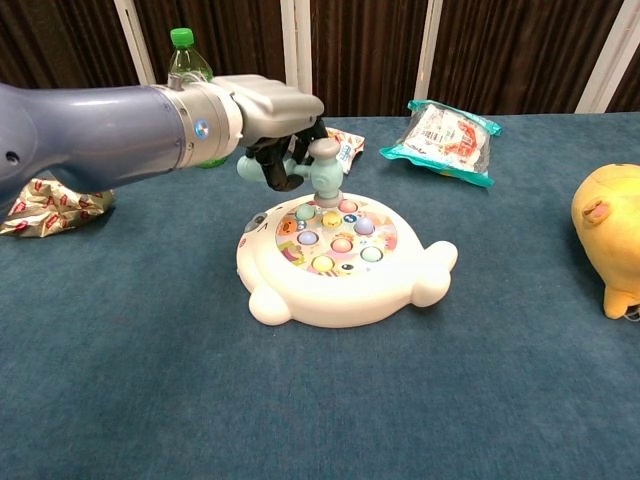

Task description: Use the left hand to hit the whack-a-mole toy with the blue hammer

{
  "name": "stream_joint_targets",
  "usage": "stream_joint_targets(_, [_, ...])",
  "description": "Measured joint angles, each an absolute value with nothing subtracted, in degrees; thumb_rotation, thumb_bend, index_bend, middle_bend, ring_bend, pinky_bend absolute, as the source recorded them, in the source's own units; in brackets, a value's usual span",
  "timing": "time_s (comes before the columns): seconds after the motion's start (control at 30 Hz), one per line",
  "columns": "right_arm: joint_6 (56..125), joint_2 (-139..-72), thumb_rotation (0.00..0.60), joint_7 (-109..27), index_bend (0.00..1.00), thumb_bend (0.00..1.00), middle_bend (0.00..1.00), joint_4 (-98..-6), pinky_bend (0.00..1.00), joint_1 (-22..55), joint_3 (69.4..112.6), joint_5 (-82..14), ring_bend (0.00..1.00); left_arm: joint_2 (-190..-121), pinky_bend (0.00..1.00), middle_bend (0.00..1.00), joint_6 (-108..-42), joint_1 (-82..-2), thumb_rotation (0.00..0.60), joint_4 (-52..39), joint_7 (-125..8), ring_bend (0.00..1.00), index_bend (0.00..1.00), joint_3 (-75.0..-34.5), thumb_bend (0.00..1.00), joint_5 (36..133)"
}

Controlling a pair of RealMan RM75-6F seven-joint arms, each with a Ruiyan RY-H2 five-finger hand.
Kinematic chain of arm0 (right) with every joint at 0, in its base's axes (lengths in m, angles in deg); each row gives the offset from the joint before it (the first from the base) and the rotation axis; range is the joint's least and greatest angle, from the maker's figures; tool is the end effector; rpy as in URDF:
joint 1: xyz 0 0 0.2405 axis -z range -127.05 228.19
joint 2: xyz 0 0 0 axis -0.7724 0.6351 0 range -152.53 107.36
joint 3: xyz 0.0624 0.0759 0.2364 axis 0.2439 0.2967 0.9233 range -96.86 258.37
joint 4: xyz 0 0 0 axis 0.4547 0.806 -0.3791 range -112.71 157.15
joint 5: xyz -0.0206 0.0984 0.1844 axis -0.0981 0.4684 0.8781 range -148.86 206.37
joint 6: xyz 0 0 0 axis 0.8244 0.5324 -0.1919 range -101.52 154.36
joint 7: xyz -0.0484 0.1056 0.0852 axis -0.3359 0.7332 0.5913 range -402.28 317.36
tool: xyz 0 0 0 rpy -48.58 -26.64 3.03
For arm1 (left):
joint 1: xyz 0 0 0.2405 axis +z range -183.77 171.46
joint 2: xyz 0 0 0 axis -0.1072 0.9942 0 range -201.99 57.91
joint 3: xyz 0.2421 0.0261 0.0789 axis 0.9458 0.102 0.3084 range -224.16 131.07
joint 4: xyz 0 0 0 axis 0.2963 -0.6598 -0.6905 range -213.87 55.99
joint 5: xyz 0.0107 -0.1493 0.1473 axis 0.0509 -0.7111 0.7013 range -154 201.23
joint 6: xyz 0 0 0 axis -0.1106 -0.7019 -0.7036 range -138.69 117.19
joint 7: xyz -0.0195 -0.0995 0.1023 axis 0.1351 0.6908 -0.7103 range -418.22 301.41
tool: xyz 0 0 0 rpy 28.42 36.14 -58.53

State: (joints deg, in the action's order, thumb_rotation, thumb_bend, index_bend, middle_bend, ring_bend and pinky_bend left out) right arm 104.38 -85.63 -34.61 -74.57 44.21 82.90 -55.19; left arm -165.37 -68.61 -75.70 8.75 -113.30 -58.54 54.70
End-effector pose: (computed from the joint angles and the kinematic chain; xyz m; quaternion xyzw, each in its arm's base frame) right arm -0.3040 -0.1838 0.1411 0.5740 -0.4841 0.4037 0.5227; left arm -0.0117 0.3756 -0.0436 -0.8181 -0.2286 -0.2762 0.4496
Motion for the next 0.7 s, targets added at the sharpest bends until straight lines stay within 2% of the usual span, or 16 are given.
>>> stream_joint_targets(0.7, [103.95, -85.6, 0.6, -34.38, 0.0, 0.22, 0.0, -74.99, 0.0, 44.03, 82.98, -54.86, 0.0, -167.88, 0.56, 0.47, -68.11, -77.82, 0.6, 5.91, -115.68, 0.42, 0.62, -56.85, 0.58, 52.13])
